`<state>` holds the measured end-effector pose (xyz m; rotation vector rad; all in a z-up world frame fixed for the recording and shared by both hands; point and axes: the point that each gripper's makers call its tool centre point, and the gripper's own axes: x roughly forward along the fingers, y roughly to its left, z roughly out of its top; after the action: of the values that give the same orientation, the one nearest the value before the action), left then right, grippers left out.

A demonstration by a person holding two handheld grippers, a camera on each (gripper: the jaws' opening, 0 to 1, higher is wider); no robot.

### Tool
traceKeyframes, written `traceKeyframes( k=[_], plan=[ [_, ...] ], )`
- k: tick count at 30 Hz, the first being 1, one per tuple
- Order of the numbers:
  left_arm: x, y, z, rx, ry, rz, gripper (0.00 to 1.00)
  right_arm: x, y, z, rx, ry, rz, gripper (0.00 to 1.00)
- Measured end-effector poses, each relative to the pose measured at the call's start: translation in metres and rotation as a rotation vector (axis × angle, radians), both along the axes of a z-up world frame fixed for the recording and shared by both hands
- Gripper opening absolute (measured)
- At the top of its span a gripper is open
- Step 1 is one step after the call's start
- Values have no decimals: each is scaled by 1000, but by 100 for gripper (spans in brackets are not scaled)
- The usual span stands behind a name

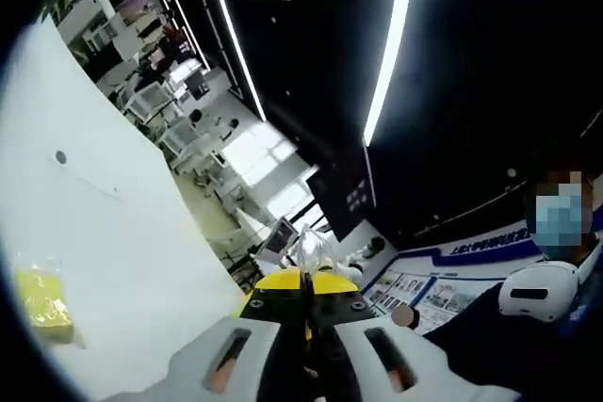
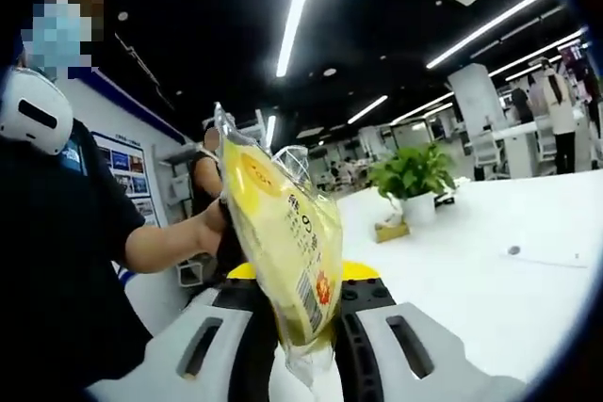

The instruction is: Compare the silicone blocks by pressing each to a similar depth, holding the contact briefly, and releasing to observe deformation and rebound differences across the visible hardness samples.

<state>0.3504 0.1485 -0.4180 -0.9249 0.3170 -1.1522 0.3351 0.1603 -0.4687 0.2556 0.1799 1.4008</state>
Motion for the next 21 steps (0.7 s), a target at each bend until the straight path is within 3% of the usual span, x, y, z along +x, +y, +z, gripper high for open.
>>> traceKeyframes(
  k=[11, 21],
  plan=[
    [-1, -2, 0, 1, -13, 10, 0, 1, -3, 0, -27, -45, -4, 12],
    [0, -1, 2, -9, -5, 15, 0, 2, -3, 2, -15, 3, -14, 16]
  ],
)
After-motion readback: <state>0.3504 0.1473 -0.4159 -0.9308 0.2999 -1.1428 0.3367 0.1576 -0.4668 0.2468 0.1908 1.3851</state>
